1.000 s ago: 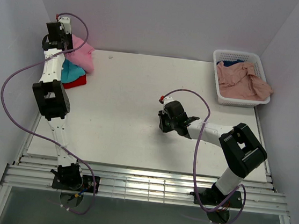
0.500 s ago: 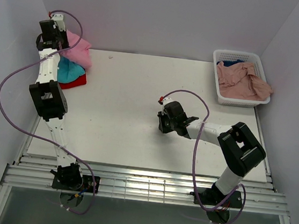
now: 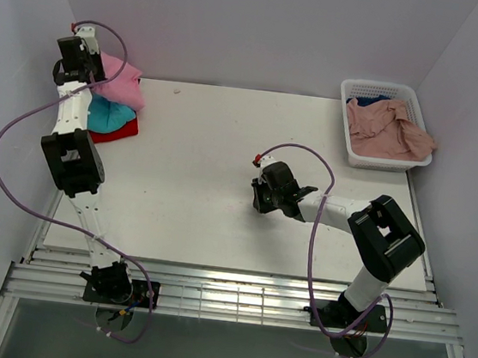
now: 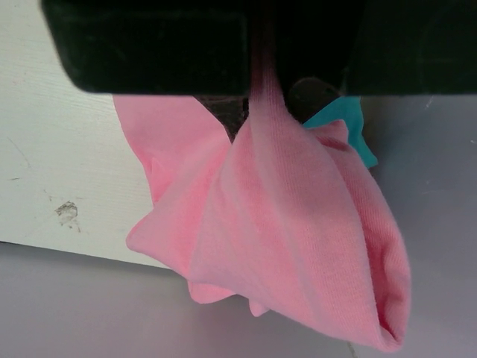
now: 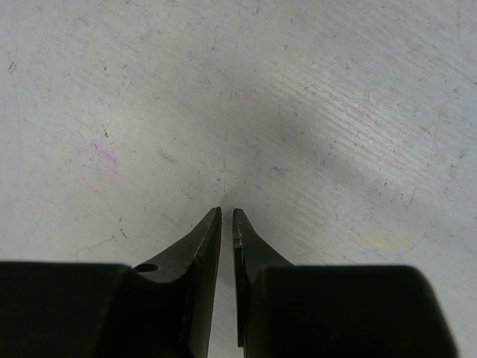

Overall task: Fold and stack the t-shirts
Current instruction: Neatly place the folded tshirt to the corner

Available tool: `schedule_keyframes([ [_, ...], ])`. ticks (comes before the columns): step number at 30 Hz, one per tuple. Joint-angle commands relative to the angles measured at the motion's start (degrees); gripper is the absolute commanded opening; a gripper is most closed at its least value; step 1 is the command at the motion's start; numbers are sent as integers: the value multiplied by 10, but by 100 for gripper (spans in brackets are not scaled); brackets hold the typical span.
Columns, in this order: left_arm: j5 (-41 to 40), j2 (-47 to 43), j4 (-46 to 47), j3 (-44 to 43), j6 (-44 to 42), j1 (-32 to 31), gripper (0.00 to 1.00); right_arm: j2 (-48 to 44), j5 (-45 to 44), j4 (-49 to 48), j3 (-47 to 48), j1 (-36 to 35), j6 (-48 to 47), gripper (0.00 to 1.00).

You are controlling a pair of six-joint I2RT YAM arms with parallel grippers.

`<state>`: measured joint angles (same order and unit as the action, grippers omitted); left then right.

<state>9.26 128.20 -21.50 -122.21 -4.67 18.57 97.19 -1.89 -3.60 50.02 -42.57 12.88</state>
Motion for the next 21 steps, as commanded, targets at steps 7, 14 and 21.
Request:
schedule_keyframes([
  [7, -32, -85, 55, 38, 4, 21, 11, 2, 10, -26, 10, -4, -7, 17],
  [14, -102, -66, 48, 81, -14, 24, 11, 1, 7, -26, 9, -4, -7, 17],
  [21, -166, -31, 11, 82, -16, 24, 12, 5, 11, -26, 11, -4, -6, 17],
])
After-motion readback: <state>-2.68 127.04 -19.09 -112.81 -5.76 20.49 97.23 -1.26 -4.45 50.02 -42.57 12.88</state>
